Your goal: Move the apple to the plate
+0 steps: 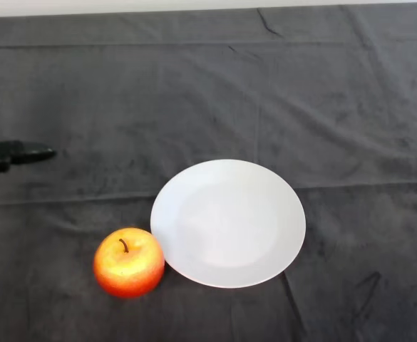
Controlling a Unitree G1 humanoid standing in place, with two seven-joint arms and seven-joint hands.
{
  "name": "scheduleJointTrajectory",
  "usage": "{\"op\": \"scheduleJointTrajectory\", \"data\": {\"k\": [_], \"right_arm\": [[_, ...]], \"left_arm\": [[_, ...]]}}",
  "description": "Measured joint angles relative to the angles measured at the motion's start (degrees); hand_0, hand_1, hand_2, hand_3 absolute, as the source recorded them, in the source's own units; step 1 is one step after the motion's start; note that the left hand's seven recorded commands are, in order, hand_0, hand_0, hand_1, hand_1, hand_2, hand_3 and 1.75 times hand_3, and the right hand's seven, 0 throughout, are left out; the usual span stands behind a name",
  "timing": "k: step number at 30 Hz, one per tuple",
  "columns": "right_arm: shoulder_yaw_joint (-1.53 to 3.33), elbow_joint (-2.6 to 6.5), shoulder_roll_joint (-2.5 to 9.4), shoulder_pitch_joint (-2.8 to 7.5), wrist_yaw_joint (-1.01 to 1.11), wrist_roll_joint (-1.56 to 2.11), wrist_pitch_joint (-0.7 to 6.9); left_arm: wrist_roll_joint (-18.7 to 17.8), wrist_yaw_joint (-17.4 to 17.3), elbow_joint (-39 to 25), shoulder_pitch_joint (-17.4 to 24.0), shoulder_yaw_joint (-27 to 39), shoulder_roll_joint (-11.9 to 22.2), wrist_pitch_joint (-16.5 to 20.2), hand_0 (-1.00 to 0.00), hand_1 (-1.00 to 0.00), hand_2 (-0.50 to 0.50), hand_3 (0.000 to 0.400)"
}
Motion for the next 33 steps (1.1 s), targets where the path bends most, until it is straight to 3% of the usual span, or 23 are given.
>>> {"op": "scheduleJointTrajectory", "data": {"k": [21, 33], "right_arm": [[0.25, -0.03, 0.0, 0.0, -0.19, 0.0, 0.0], [0.28, -0.04, 0.0, 0.0, -0.3, 0.0, 0.0]], "left_arm": [[1.59, -2.06, -7.98, 3.75, -11.64, -3.44, 9.41, 0.0, 0.0, 0.0, 0.0], [2.75, -6.59, -8.87, 6.32, -17.24, -3.74, 12.8, 0.0, 0.0, 0.0, 0.0]]}}
